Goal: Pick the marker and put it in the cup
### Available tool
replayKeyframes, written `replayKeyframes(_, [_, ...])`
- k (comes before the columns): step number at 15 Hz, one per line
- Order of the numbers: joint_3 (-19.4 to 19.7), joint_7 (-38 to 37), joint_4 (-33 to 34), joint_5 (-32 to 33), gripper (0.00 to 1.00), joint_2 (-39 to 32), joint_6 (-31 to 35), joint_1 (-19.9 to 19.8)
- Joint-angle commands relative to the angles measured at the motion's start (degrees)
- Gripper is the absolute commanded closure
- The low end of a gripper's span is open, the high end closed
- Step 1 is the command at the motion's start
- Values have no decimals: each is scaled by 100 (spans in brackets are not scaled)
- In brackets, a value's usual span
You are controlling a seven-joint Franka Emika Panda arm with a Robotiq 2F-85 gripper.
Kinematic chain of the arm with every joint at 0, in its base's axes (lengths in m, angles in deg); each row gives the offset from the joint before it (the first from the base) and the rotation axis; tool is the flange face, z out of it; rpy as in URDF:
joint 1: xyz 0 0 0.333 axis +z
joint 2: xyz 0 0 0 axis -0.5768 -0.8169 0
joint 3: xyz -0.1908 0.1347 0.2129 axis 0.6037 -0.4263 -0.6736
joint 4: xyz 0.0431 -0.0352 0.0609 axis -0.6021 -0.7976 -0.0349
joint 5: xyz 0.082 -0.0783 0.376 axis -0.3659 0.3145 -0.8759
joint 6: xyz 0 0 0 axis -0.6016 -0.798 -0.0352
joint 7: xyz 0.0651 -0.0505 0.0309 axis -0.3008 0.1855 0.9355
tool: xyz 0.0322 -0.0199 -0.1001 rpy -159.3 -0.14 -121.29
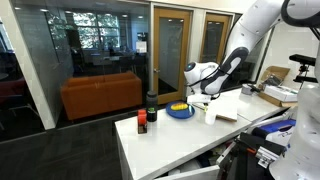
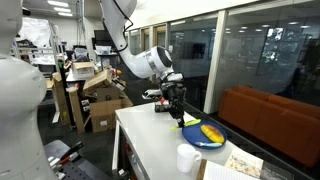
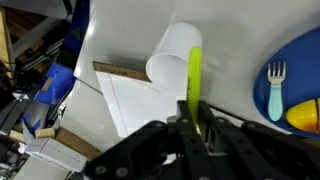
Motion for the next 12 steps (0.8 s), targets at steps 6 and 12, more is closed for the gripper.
replayKeyframes(6, [-947, -718, -137, 604, 97, 133, -352, -1039])
replayKeyframes(12, [-1113, -1278, -53, 925, 97, -16, -258, -1296])
